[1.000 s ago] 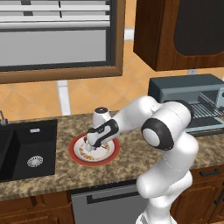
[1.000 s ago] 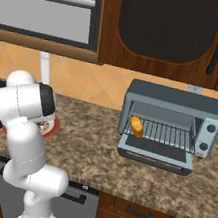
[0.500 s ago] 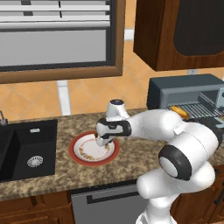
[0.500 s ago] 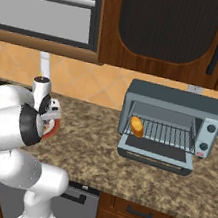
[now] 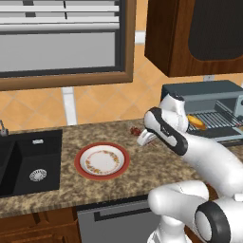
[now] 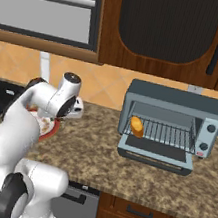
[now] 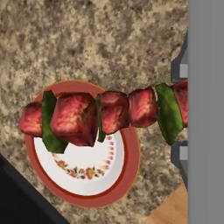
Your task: Pick up the kebab skewer and baguette bread, and place them inside the toaster oven. Close the toaster oven door and start by setting the timer.
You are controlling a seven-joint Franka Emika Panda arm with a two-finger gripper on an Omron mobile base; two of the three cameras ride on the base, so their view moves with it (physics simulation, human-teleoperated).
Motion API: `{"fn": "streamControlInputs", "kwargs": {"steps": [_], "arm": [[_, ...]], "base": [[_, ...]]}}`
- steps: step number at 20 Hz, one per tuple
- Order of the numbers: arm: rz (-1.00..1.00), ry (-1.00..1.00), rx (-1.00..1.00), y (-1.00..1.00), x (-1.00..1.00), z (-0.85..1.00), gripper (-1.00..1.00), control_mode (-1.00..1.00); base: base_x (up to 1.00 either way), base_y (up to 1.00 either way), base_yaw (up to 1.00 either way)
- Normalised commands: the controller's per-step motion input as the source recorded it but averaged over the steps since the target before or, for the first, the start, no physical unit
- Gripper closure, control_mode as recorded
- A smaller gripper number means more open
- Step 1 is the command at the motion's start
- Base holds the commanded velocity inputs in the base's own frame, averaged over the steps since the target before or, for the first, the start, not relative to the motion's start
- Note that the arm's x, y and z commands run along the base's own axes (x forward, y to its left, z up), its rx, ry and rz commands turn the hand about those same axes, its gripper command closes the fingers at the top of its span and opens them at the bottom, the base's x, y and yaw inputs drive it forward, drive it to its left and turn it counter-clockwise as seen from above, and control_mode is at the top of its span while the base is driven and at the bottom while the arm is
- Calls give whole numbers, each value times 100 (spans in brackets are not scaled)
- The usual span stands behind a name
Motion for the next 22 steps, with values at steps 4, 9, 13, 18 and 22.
{"fn": "streamControlInputs", "kwargs": {"steps": [4,9,13,18,22], "arm": [[-12,1,0,-100,-10,68,100,-100],[-26,2,-8,-100,1,11,100,-100],[-31,3,-7,-100,2,17,100,-100],[-36,13,-4,-100,30,24,100,-100],[-31,9,-2,-100,36,17,100,-100]], "base": [[0,0,0],[0,0,0],[0,0,0],[0,0,0],[0,0,0]]}}
